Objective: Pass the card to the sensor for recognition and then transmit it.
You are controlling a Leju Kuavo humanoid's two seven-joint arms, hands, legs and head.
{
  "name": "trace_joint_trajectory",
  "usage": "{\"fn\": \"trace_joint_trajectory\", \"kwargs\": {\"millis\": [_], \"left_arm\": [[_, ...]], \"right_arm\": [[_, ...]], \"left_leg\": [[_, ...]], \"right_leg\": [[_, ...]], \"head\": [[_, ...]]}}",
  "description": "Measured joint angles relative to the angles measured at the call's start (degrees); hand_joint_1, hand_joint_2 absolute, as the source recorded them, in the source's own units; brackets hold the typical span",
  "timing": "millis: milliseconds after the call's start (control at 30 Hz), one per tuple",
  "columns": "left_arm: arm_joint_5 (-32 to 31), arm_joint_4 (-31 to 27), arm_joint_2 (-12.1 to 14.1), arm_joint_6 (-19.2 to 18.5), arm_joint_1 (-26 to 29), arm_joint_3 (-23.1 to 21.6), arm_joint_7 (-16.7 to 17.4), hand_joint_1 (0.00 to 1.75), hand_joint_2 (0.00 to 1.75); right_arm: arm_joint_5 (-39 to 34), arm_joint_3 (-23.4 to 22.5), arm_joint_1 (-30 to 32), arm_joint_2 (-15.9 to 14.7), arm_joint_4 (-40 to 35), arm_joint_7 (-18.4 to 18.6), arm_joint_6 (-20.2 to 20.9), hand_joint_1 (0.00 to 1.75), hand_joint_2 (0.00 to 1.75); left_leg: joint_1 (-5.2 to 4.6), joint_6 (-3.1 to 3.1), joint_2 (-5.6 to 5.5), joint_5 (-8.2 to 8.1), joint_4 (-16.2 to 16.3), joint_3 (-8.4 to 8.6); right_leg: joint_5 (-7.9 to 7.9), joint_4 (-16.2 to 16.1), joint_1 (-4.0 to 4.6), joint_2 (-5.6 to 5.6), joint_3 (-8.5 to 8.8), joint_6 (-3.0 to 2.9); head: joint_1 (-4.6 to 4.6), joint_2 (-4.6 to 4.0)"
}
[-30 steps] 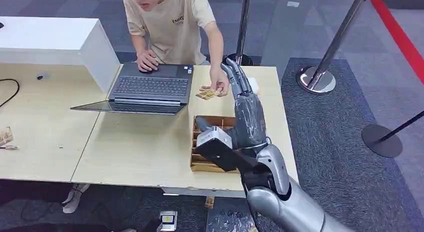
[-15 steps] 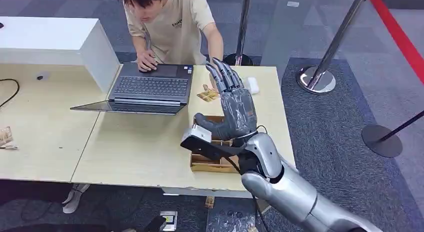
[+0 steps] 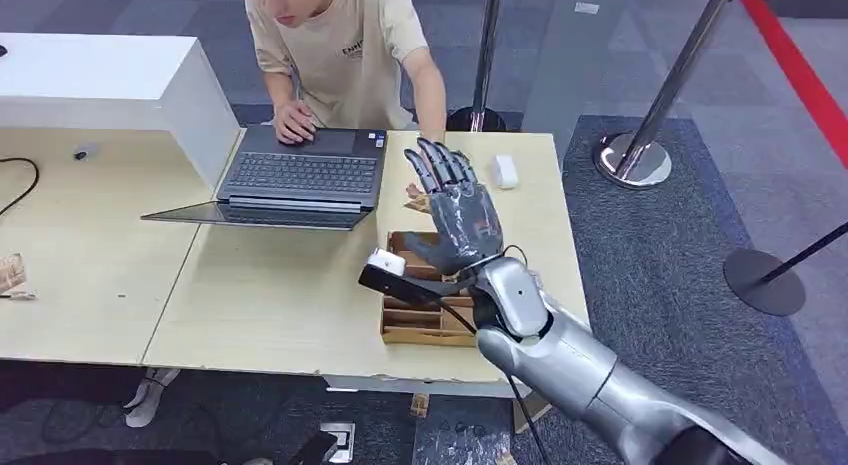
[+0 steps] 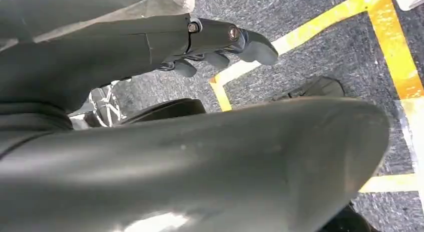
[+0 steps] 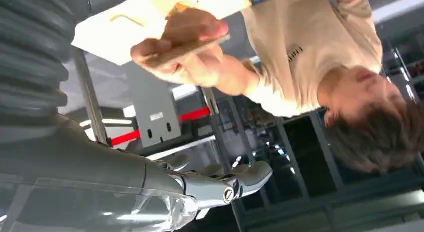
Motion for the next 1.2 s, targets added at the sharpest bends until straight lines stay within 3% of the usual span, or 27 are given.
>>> {"fn": "trace_joint_trajectory", "kwargs": {"millis": [567,600,633,967,1200], "left_arm": [[-0.15,0.00,0.04,-0.39,-0.59,-0.74,0.17,0.00,0.00],[-0.15,0.00,0.04,-0.39,-0.59,-0.83,0.17,0.00,0.00],[-0.15,0.00,0.04,-0.39,-0.59,-0.87,0.17,0.00,0.00],[-0.26,0.00,0.04,-0.59,-0.32,-0.98,0.42,0.00,0.00],[-0.44,0.00,0.31,-1.55,-1.50,-1.33,0.00,0.00,0.00]], "right_arm": [[-0.63,2.29,-0.50,1.59,6.60,-0.07,0.02,0.02,1.75],[-0.65,2.40,-0.52,1.64,6.77,-0.04,0.02,1.47,1.75],[-0.72,2.45,-0.52,1.66,6.93,-0.04,0.00,1.73,1.75],[-2.99,2.47,-0.31,2.32,8.28,-1.16,-1.14,1.75,1.75],[-3.91,2.69,-1.24,4.61,9.40,-1.44,-0.11,1.75,1.75]], "left_leg": [[0.00,0.00,0.01,0.00,0.00,0.00],[0.00,0.00,0.01,0.00,0.00,0.01],[0.00,0.00,0.01,0.00,0.00,0.00],[0.00,0.00,0.01,0.00,0.00,0.00],[0.01,-0.02,0.01,0.02,0.00,0.01]], "right_leg": [[0.00,0.00,0.00,0.00,0.00,0.00],[0.00,0.00,0.00,0.00,0.00,0.00],[0.00,0.00,0.00,0.00,0.00,0.00],[0.00,0.00,0.00,0.00,-0.01,0.00],[0.00,0.03,0.02,0.02,-0.02,-0.01]], "head": [[0.00,0.00],[0.00,0.00],[0.00,0.00],[0.00,0.00],[-0.02,0.00]]}}
